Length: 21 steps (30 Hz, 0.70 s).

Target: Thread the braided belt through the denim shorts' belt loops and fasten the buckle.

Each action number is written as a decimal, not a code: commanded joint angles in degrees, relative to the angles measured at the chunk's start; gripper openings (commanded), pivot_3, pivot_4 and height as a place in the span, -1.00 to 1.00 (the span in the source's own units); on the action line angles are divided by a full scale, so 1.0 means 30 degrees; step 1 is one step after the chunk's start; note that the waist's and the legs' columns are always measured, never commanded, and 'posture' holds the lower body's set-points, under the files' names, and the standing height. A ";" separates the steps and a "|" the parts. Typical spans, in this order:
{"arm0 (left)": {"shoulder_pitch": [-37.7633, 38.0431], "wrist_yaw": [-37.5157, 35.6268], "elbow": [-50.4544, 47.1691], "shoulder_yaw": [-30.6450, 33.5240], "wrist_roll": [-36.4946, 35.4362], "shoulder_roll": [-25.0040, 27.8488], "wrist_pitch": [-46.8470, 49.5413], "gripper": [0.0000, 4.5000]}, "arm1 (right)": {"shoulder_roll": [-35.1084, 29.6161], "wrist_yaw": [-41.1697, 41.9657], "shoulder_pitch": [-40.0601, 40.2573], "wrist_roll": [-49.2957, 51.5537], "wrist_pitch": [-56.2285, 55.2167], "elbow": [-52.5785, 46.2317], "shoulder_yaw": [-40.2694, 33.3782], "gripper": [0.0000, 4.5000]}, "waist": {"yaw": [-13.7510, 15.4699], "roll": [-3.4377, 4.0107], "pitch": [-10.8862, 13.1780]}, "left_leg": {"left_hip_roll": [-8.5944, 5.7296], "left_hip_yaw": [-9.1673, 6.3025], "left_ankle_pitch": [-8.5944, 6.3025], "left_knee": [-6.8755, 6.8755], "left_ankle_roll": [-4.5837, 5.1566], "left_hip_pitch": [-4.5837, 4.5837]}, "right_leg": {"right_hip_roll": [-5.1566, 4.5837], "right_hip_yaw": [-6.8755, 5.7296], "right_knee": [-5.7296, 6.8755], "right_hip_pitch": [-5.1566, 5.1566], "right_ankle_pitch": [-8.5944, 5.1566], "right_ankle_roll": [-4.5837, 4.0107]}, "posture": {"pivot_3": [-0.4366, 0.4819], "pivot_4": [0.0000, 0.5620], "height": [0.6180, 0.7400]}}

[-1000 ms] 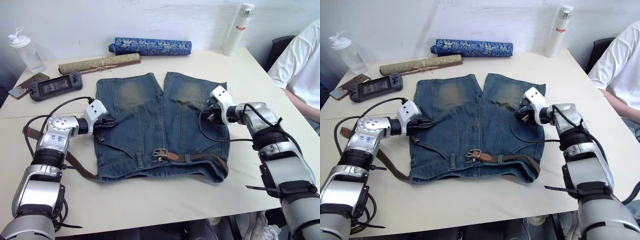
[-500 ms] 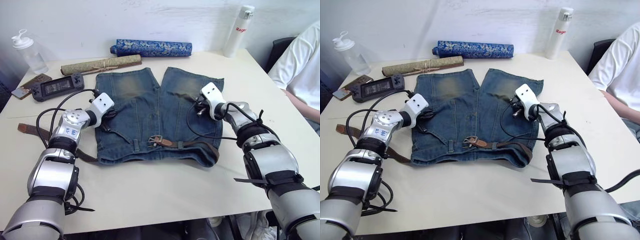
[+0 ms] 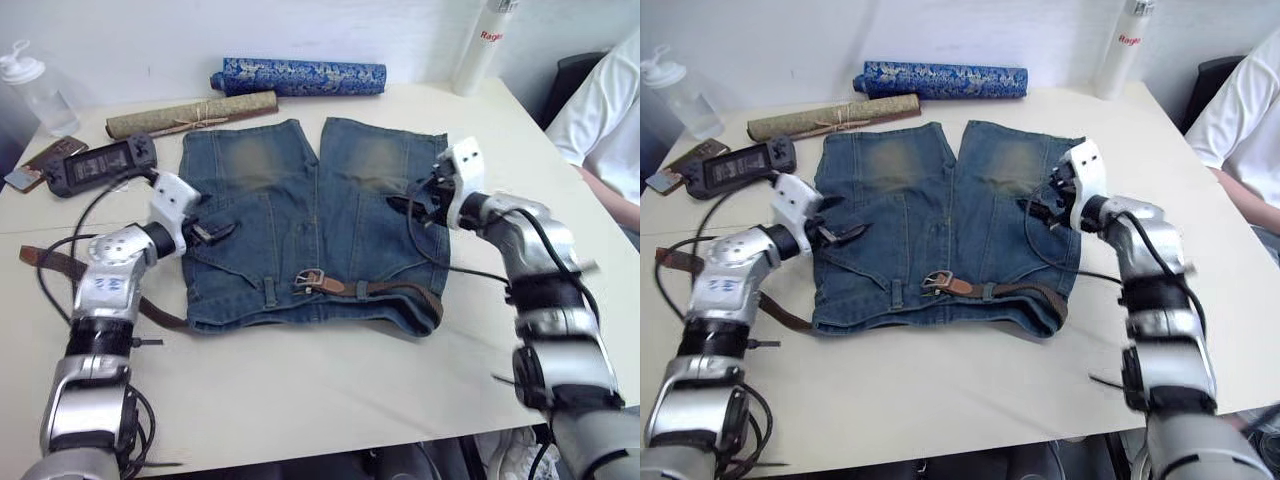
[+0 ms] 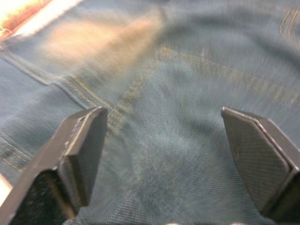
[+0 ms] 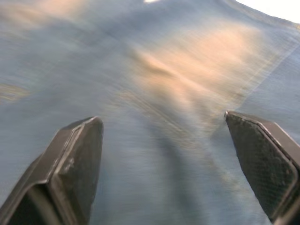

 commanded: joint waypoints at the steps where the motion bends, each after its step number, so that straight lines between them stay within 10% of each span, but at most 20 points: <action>1: 0.1131 0.1095 -0.6005 0.3236 -0.3949 0.0594 0.4941 0.89 | -0.0412 0.0624 0.2909 0.5224 0.3470 -0.9228 -0.1353 1.00 | -0.0013 0.0002 0.0009 | 0.0000 -0.0002 -0.0001 -0.0010 0.0003 0.0005 | 0.0011 0.0000 -0.0035 0.0016 0.0000 0.0000 | -0.05 -0.47 -0.55; 11: 0.5558 0.4647 -0.7492 1.0432 -0.7737 0.1989 1.2967 0.89 | -0.2207 0.0065 0.7545 0.5987 0.2844 -1.4637 -0.0035 1.00 | 0.0235 -0.0062 0.0069 | -0.0001 -0.0050 -0.0137 -0.0041 0.0228 0.0411 | 0.0019 -0.0073 -0.0312 0.0511 0.0035 0.0048 | -0.05 -0.47 -0.55; 21: 0.0874 1.3019 -0.4958 1.2566 -0.5291 0.1386 2.0500 0.89 | -0.2961 0.0537 0.7907 0.4292 0.1068 -1.3665 0.2284 1.00 | 0.0691 -0.0228 0.0118 | -0.0008 -0.0082 -0.0131 -0.0038 0.0217 0.0400 | 0.0021 -0.0093 -0.0301 0.0515 0.0044 0.0045 | -0.05 -0.47 -0.55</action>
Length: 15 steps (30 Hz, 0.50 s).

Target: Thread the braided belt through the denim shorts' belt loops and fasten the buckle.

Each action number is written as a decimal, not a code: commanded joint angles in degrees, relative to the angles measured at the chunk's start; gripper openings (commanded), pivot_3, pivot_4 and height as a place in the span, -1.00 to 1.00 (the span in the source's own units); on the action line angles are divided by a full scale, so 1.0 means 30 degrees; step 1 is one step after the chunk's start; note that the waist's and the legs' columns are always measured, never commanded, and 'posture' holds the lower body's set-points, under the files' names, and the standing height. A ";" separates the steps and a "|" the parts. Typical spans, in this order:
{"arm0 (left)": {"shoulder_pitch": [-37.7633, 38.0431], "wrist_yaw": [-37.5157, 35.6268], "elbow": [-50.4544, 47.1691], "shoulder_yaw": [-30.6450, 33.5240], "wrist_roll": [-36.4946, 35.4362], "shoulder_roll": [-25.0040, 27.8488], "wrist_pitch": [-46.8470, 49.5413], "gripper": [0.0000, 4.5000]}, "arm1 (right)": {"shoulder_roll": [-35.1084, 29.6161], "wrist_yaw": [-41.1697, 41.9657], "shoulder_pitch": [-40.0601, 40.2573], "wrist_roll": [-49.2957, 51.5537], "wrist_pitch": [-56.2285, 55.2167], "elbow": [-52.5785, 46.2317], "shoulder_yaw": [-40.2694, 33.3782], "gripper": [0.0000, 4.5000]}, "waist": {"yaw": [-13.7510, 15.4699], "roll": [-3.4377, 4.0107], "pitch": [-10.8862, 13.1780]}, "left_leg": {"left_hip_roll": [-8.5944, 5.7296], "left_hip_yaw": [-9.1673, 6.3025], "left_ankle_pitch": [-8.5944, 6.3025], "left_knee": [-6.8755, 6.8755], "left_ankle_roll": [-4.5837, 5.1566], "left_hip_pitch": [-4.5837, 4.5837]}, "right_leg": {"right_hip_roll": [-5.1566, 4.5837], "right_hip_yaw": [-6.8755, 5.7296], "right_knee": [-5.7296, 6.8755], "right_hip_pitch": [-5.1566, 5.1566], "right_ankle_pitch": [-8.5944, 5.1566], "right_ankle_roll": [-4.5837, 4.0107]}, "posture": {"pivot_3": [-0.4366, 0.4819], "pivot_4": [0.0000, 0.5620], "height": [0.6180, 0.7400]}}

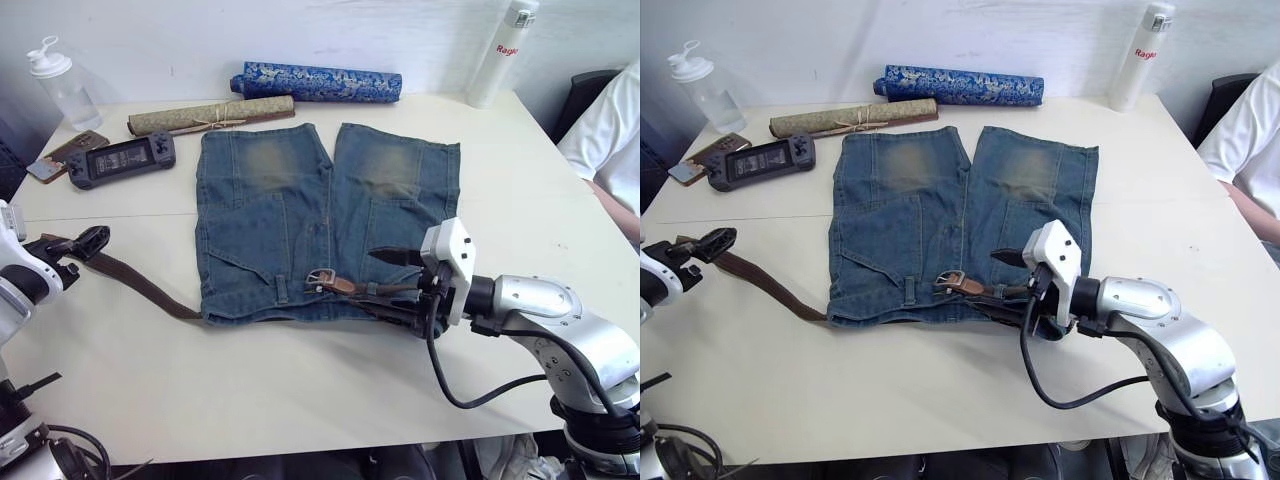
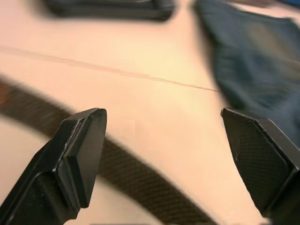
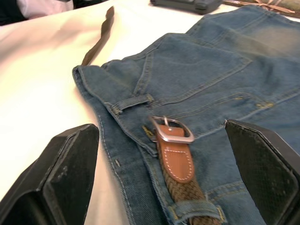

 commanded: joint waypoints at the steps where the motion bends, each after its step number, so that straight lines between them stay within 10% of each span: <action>1: -0.2460 0.2871 0.0462 0.1054 0.1229 -0.0414 0.2794 0.89 | -0.0205 0.0315 -0.0119 -0.0205 -0.0801 0.0058 0.0385 1.00 | -0.0011 -0.0051 0.0007 | 0.0000 -0.0005 0.0005 0.0000 -0.0009 -0.0001 | 0.0000 -0.0002 0.0014 -0.0004 0.0000 0.0000 | -0.05 -0.47 -0.55; 15: -0.1969 0.3899 0.2915 -0.0655 0.5005 -0.0413 0.2281 0.89 | -0.0584 0.3382 -0.1650 0.0166 -0.2610 0.1080 0.1557 1.00 | -0.0103 -0.0082 0.0024 | 0.0003 0.0018 -0.0010 0.0000 -0.0091 -0.0016 | 0.0007 0.0015 0.0005 -0.0048 -0.0001 -0.0001 | -0.05 -0.47 -0.55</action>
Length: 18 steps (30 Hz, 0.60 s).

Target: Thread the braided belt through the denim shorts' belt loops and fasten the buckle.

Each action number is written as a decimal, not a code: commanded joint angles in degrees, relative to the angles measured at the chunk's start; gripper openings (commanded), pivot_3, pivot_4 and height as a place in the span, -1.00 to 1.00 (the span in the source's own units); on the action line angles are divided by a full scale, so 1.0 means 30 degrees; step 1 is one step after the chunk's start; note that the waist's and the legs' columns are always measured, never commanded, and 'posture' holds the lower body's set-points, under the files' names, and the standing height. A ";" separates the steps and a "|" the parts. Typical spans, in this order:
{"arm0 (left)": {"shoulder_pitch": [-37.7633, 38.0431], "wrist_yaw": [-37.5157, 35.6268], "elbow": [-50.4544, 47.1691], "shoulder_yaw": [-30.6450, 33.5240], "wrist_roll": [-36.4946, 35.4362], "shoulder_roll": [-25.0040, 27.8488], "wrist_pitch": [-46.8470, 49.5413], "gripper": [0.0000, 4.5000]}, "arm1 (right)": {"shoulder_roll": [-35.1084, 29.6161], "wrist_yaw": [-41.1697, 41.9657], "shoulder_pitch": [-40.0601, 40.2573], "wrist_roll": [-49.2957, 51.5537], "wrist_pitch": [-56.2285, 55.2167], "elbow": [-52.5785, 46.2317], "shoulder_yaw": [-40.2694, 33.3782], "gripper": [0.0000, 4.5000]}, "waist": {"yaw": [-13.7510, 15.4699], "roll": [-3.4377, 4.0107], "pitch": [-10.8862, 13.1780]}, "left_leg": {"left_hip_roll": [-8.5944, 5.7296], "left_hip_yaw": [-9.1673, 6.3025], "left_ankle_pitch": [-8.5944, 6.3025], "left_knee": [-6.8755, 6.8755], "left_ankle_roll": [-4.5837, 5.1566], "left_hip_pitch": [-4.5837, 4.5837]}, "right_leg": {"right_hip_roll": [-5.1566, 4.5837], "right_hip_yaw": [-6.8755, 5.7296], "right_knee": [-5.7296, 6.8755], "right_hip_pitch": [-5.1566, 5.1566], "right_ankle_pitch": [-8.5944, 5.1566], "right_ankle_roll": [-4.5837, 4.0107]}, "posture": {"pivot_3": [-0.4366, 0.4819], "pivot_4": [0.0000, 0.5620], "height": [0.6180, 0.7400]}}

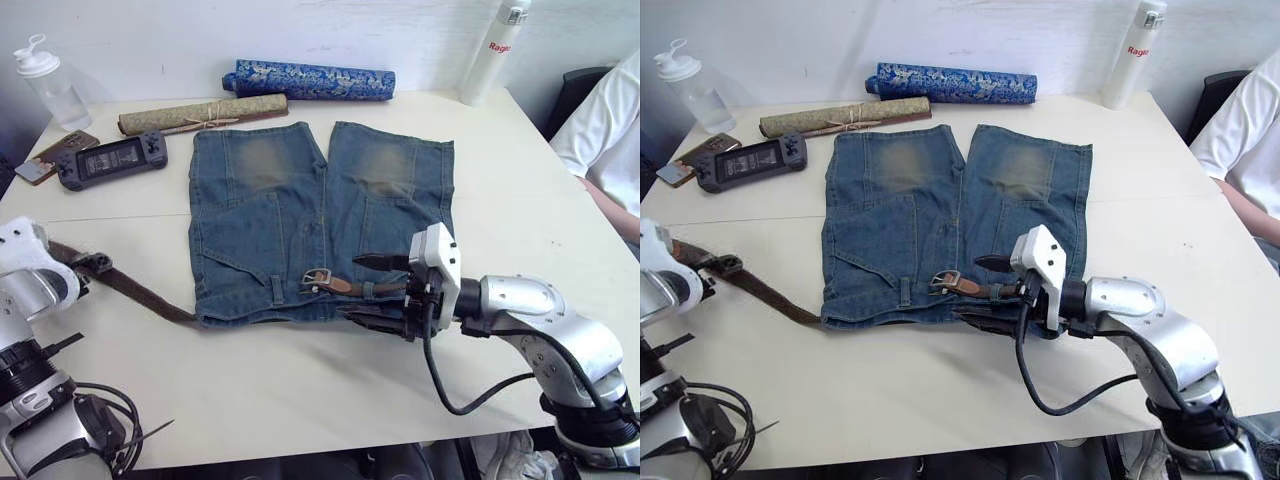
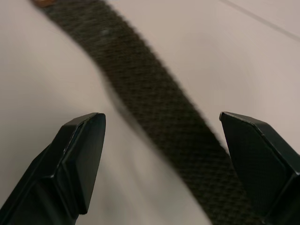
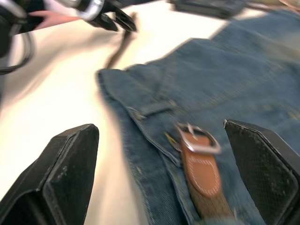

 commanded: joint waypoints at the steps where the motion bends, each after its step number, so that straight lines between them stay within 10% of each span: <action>1: 0.0303 -0.0035 0.0670 -0.0002 0.1013 0.0710 -0.0938 0.89 | -0.0364 0.1162 -0.0455 -0.0383 -0.1210 0.0240 0.0412 1.00 | 0.0025 0.0000 0.0000 | 0.0000 0.0000 0.0001 0.0000 -0.0002 0.0003 | -0.0001 0.0000 0.0000 0.0001 0.0000 -0.0001 | -0.05 -0.47 -0.55; 9: 0.0222 0.0282 0.0902 0.0713 0.1405 -0.0226 -0.2048 0.71 | -0.0152 0.1363 -0.0962 -0.0825 -0.1715 0.0693 0.0860 1.00 | 0.0019 0.0002 0.0000 | 0.0000 0.0005 0.0004 0.0000 -0.0015 0.0003 | -0.0006 0.0005 0.0004 -0.0004 0.0000 -0.0001 | -0.05 -0.47 -0.55; 18: -0.0306 0.0311 0.0729 0.1823 0.1209 -0.1049 -0.2158 -0.96 | 0.0193 0.0822 -0.1333 -0.0861 -0.1612 0.0961 0.0747 1.00 | 0.0156 0.0001 0.0001 | -0.0001 0.0000 0.0007 0.0002 -0.0045 0.0004 | -0.0012 0.0000 0.0002 0.0012 0.0002 0.0001 | -0.05 -0.47 -0.55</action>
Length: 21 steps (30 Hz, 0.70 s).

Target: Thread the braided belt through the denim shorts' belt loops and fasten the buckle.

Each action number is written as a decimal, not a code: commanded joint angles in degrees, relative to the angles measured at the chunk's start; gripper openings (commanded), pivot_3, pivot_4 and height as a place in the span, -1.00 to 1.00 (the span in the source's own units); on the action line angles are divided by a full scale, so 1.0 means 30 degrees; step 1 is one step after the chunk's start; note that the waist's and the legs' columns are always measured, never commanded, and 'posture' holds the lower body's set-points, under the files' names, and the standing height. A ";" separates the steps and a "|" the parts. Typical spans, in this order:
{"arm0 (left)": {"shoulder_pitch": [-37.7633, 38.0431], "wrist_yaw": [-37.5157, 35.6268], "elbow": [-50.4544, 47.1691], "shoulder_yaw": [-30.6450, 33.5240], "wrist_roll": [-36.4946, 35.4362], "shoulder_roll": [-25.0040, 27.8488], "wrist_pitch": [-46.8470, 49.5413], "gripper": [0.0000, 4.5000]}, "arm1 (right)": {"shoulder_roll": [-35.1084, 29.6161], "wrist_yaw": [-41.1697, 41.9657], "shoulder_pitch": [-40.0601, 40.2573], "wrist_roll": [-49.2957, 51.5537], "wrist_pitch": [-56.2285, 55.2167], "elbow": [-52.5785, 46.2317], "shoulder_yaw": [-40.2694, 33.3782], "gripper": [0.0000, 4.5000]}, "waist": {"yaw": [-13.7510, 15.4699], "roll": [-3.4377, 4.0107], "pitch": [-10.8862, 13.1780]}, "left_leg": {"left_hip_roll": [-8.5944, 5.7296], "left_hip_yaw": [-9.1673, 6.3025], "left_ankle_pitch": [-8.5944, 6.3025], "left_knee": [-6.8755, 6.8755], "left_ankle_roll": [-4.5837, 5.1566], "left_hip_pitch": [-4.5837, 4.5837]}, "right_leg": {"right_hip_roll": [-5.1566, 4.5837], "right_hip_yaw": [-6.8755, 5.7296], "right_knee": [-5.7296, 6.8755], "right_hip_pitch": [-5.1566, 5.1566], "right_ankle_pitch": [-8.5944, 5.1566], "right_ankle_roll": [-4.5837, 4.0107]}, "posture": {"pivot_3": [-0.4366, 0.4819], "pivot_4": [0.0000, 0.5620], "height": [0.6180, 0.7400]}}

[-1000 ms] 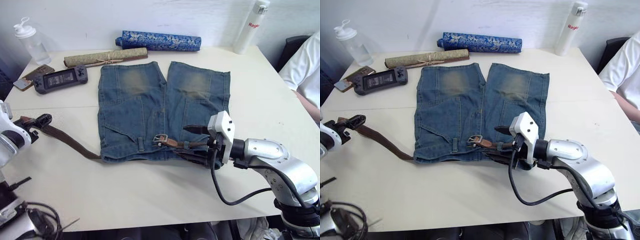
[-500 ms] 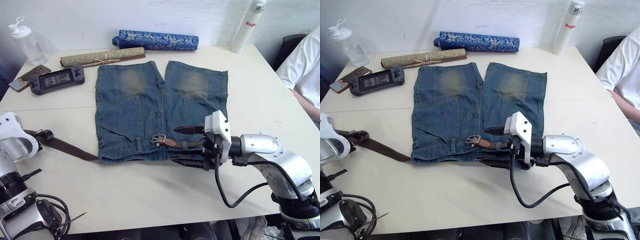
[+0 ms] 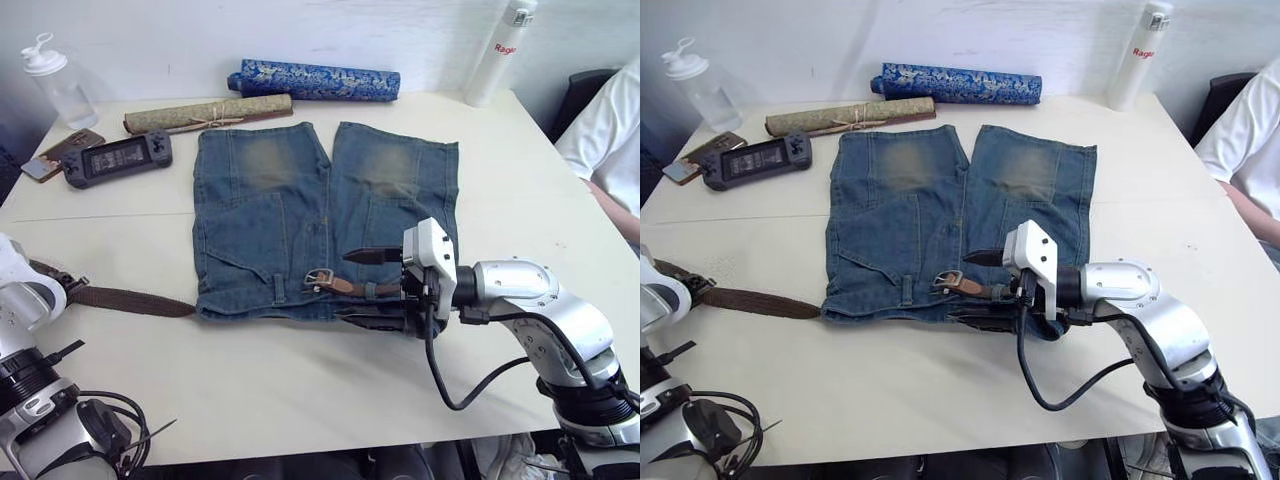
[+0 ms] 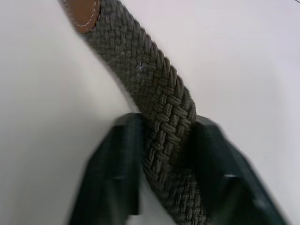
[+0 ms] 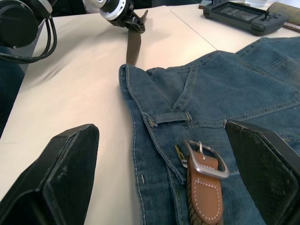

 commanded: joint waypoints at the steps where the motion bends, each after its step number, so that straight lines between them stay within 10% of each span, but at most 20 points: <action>1: -0.0384 -0.0247 -0.0216 0.0198 -0.0198 -0.0339 -0.0362 -1.00 | 0.0143 -0.0201 -0.0263 -0.0064 -0.0369 -0.0210 -0.0124 1.00 | 0.0071 0.0000 0.0000 | 0.0000 0.0002 0.0004 0.0004 -0.0008 0.0000 | -0.0002 -0.0001 -0.0003 0.0002 0.0004 0.0004 | -0.05 -0.47 -0.55; 12: 0.2589 -0.6821 -0.7785 -0.4658 -0.1210 -0.1186 -1.1786 -1.00 | 0.0475 -0.1532 0.0149 -0.0109 0.0151 -0.0382 -0.0628 1.00 | 0.0298 -0.0104 0.0061 | 0.0004 0.0013 0.0052 0.0015 -0.0148 -0.0035 | 0.0003 -0.0002 -0.0082 0.0012 0.0054 -0.0005 | -0.05 -0.47 -0.55; 21: 0.8060 -1.0707 -0.7859 -1.4609 1.1242 0.7223 -2.7018 -1.00 | 0.0957 -0.4709 -0.0502 -0.4936 -0.3908 -0.0719 0.0435 1.00 | 0.0066 0.0006 0.0126 | 0.0011 0.0073 -0.0028 0.0007 -0.0002 -0.0062 | -0.0001 0.0021 -0.0066 -0.0067 0.0041 -0.0033 | -0.05 -0.47 -0.55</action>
